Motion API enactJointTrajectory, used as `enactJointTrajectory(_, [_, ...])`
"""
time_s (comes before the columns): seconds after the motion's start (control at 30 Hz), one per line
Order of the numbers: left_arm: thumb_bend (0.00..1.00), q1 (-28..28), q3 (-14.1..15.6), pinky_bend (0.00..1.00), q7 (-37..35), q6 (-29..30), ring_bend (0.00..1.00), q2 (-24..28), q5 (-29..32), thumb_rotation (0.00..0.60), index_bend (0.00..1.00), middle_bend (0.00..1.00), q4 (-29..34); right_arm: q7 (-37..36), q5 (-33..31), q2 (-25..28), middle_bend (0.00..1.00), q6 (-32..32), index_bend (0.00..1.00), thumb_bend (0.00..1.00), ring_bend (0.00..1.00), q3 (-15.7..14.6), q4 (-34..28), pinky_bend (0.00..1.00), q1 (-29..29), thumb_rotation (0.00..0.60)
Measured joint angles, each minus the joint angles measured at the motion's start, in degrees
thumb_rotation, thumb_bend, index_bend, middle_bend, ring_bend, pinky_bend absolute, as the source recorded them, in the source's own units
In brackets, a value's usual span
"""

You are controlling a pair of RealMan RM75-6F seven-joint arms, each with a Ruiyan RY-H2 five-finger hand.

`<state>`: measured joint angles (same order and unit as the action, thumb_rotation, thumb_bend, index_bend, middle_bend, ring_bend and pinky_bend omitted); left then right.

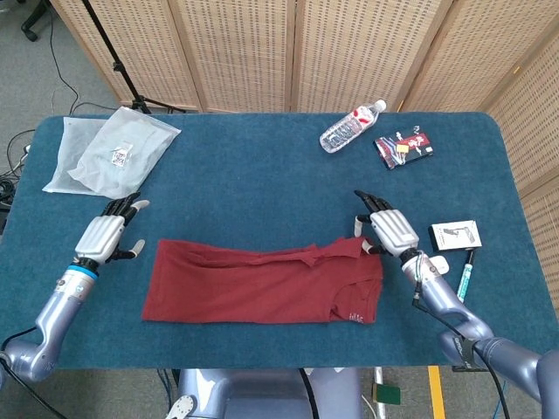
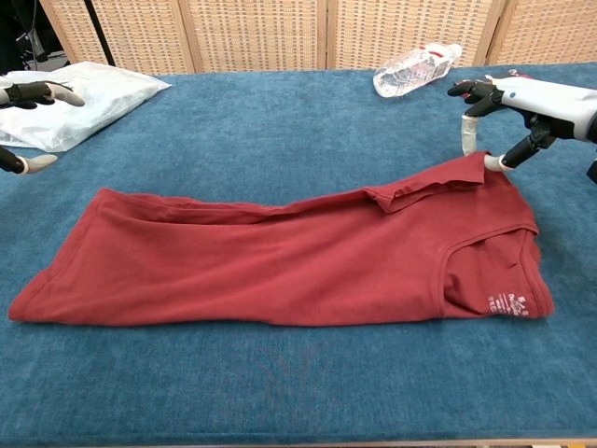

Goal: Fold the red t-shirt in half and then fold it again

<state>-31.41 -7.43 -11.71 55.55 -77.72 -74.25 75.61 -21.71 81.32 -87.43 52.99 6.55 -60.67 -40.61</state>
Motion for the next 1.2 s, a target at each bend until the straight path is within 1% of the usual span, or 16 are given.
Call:
enactJointTrajectory(0.03, [0.40,0.02,0.03,0.00,0.18,-0.04,0.00,0.10,0.05,0.600,0.00,0.00,0.14,0.74,-0.60,-0.14,0.00,-0.59,0.45,0.32,0.00,0.16,0.17,0.10,-0.04,0.600])
enactJointTrajectory(0.07, [0.40,0.03,0.06,0.00,0.38,-0.15,0.00,0.24,0.16,0.600,0.00,0.00,0.34,1.36,-1.04,-0.16,0.00,-1.19,0.25,0.18,0.00,0.20,0.21,0.10,-0.08,0.600])
enactJointTrajectory(0.13, [0.41,0.06,0.12,0.00,0.73,-0.32,0.00,0.45,0.32,0.600,0.00,0.00,0.63,3.14,-2.38,0.10,0.00,-3.30,0.02,0.02,0.00,0.21,-0.04,0.10,-0.22,0.600])
enactJointTrajectory(0.17, [0.41,0.08,0.17,0.00,0.96,-0.36,0.00,0.56,0.37,0.600,0.00,0.00,0.78,4.14,-3.25,0.34,0.00,-4.48,0.00,0.00,0.00,0.27,-0.35,0.10,-0.28,0.600])
enactJointTrajectory(0.23, [0.41,0.12,0.29,0.00,1.33,-0.48,0.00,0.80,0.45,0.600,0.00,0.00,1.06,6.98,-6.11,0.99,0.00,-6.98,0.00,0.00,0.00,0.62,-1.64,0.10,-0.35,0.600])
enactJointTrajectory(0.33, [0.41,0.23,0.34,0.00,1.62,-0.51,0.00,1.12,0.59,0.600,0.00,0.00,1.40,11.51,-10.38,2.04,0.00,-8.08,0.00,0.00,0.00,1.43,-4.36,0.10,-0.15,0.600])
enactJointTrajectory(0.43, [0.41,0.43,0.32,0.00,1.91,-0.08,0.00,1.34,0.59,0.600,0.00,0.00,1.63,13.64,-12.10,3.12,0.00,-6.62,0.00,0.00,0.00,2.50,-7.51,0.10,0.59,0.600])
enactJointTrajectory(0.6, [0.41,0.67,0.50,0.00,2.59,0.23,0.00,1.64,0.50,0.600,0.00,0.00,1.69,14.07,-11.97,5.46,0.00,-2.32,0.00,0.00,0.00,3.61,-11.52,0.10,2.29,0.600])
enactJointTrajectory(0.73, [0.41,0.61,0.85,0.00,3.87,-0.61,0.00,2.07,0.90,0.600,0.00,0.00,1.81,13.58,-9.33,8.23,0.00,1.84,0.00,0.00,0.00,3.53,-14.89,0.10,4.24,0.600])
enactJointTrajectory(0.9, [0.41,-0.06,1.17,0.00,7.09,-2.44,0.00,2.26,2.10,0.600,0.00,0.00,1.88,12.56,-4.27,11.64,0.00,7.66,0.00,0.00,0.00,1.98,-18.55,0.10,7.33,0.600])
enactJointTrajectory(1.0, [0.41,-0.71,1.14,0.00,9.22,-3.32,0.00,1.90,2.96,0.600,0.01,0.00,2.05,12.04,-0.23,13.48,0.00,12.50,0.00,0.00,0.00,0.16,-20.24,0.10,9.88,0.600])
enactJointTrajectory(1.2, [0.42,-2.16,0.90,0.00,15.35,-4.89,0.00,0.17,6.11,0.600,0.07,0.00,2.61,11.38,7.94,16.72,0.00,23.10,0.00,0.00,0.00,-4.71,-22.84,0.10,16.32,0.600])
